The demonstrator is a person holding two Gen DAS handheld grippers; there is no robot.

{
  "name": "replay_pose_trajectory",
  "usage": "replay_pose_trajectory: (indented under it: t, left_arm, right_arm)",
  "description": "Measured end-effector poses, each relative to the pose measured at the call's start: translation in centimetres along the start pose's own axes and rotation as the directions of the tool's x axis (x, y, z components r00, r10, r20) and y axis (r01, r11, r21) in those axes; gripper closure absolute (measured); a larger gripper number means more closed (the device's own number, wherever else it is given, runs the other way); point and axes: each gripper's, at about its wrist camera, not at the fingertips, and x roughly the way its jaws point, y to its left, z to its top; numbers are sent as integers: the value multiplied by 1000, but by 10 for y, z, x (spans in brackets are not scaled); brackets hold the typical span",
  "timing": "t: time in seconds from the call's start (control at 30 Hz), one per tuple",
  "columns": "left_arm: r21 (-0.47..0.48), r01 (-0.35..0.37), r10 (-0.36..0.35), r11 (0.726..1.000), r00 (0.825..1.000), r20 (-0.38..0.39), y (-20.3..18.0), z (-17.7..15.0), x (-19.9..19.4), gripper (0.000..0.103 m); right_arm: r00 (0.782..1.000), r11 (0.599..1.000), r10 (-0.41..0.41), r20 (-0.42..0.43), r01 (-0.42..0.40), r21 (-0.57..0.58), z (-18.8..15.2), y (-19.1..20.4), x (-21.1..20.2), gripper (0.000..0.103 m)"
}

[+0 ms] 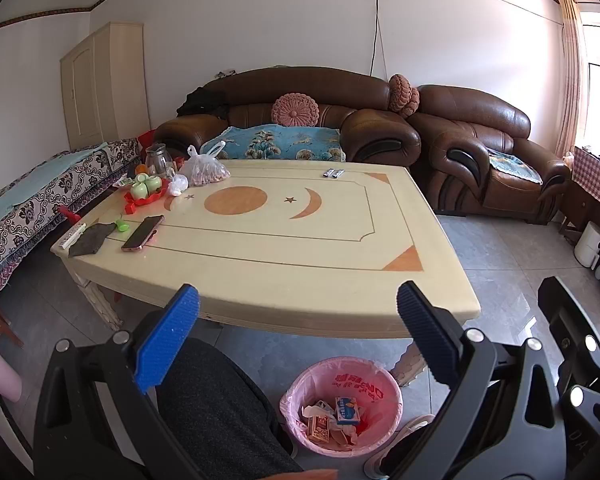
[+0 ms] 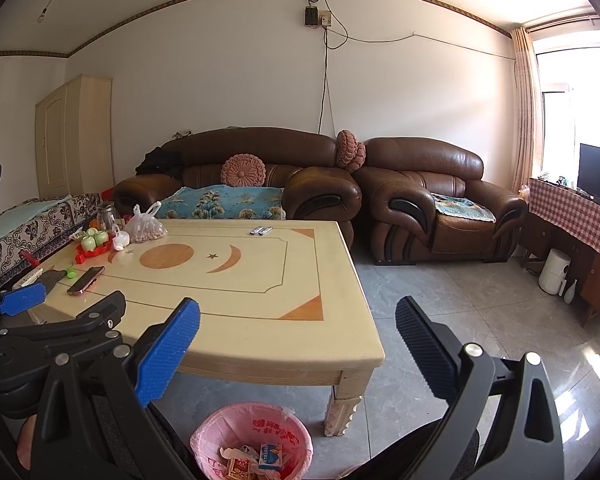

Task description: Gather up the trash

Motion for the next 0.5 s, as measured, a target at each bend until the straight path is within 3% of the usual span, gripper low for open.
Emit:
replay_pose_trajectory:
  t: [0.5]
  left_arm:
    - [-10, -3, 3, 1000, 1000, -7, 1, -1, 1, 6]
  right_arm:
    - [1000, 1000, 2, 0, -2, -1, 0, 0, 0, 7]
